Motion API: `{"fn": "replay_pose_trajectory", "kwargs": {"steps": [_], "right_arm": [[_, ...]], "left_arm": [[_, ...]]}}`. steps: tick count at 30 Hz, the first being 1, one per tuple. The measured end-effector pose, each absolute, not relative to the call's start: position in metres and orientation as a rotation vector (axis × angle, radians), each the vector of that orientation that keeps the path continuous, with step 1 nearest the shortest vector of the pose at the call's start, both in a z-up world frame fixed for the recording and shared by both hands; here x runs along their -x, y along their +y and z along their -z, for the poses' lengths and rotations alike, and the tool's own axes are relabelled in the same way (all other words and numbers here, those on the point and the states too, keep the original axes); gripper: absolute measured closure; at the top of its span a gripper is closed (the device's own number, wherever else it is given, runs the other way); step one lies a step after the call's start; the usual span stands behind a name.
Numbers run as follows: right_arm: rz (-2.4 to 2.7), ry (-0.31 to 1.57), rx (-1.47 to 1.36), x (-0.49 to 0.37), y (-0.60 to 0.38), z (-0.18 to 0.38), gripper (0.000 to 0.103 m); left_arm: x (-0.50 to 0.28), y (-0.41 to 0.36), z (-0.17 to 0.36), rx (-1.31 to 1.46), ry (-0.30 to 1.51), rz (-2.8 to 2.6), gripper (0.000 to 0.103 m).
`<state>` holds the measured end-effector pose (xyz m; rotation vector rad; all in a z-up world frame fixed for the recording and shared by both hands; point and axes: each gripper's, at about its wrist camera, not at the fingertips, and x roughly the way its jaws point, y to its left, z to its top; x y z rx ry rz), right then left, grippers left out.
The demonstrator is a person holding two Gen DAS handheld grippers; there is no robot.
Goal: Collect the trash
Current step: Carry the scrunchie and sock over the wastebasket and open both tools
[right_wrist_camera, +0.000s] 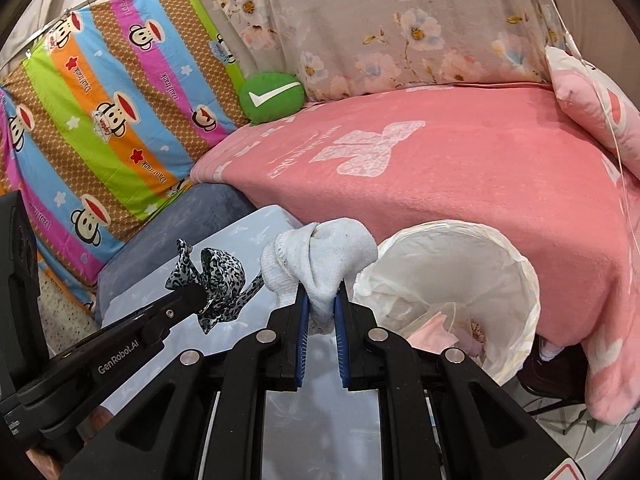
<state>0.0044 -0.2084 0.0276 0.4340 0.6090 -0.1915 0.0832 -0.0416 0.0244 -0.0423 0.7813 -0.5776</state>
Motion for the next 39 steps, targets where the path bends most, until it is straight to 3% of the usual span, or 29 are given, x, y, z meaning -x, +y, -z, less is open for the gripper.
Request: {"fn": "replay_pose_trajectory", "kwargs": {"steps": [26,28,32,39], "right_arm": [[0.329,0.575,-0.525,0.029,-0.293,-0.014,0.091],[0.33,0.576,-0.525,0.028,-0.294,-0.013,0.091],[0.326,0.578,-0.522,0.026,-0.293,-0.012,0.091],[0.317,0.583,-0.516,0.019,-0.29,-0.008,0.091]], "left_arm": [[-0.065,-0.136,-0.009,-0.094,0.838,0.726,0.096],[-0.064,-0.139,-0.008,-0.102,0.84,0.726,0.089],[-0.065,-0.138,-0.008,-0.098,0.828,0.71,0.059],[-0.068,-0.136,-0.012,-0.092,0.806,0.698,0.054]]}}
